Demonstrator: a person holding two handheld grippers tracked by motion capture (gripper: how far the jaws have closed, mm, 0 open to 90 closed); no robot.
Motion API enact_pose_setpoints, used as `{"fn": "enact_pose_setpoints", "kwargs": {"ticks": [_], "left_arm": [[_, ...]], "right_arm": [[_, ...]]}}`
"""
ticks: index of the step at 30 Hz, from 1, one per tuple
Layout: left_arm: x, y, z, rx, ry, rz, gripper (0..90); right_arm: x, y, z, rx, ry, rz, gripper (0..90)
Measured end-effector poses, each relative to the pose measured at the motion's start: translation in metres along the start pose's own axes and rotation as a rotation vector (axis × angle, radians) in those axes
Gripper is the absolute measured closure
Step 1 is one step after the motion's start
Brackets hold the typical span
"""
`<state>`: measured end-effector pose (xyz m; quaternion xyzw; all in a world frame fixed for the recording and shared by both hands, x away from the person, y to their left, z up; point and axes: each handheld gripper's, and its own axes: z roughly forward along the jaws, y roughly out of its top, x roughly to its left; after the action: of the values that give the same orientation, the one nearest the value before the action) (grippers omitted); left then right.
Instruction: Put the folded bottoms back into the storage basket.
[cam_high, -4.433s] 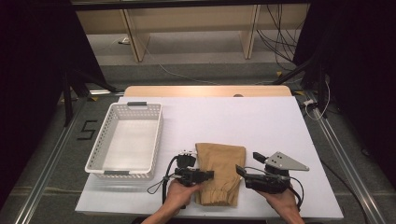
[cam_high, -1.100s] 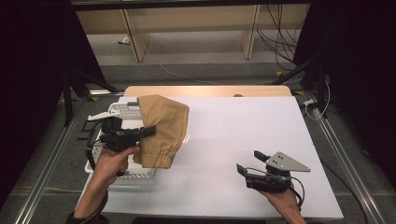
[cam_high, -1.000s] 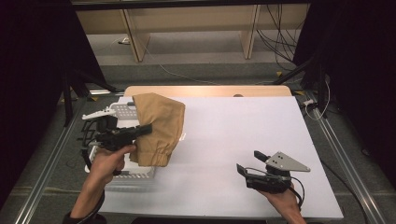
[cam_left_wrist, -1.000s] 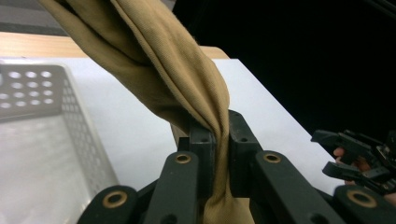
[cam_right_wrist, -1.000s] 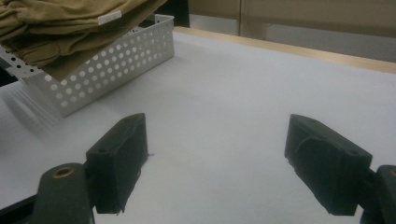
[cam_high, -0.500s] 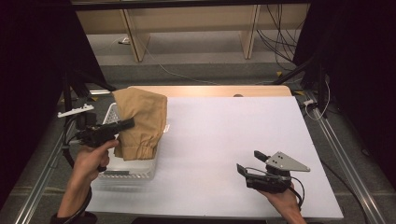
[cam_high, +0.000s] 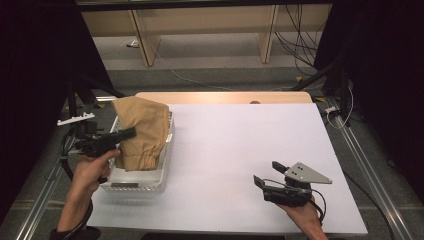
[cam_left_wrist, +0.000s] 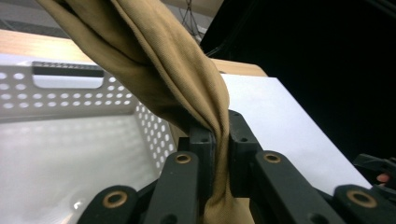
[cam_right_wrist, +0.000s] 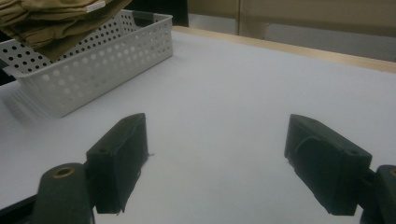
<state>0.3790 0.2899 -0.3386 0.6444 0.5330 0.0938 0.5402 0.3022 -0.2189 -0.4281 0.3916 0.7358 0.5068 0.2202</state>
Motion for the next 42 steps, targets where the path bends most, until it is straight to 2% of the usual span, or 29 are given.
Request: {"fn": "enact_pose_setpoints", "kwargs": {"ticks": [12,23,38,42], "left_arm": [[0.019,-0.006,0.007,0.044,0.049,-0.017,83.0],[0.03,-0.014,0.022,0.117,0.094,-0.006,82.9],[0.04,-0.024,0.04,0.191,0.109,-0.003,82.7],[0.04,-0.024,0.043,0.195,0.105,-0.005,82.7]], "right_arm": [[0.0,0.0,0.0,0.004,0.001,-0.004,22.3],[0.0,0.0,0.0,0.002,0.001,-0.005,22.4],[0.0,0.0,0.0,0.004,0.003,-0.008,22.4],[0.0,0.0,0.0,0.004,0.003,-0.008,22.5]]}}
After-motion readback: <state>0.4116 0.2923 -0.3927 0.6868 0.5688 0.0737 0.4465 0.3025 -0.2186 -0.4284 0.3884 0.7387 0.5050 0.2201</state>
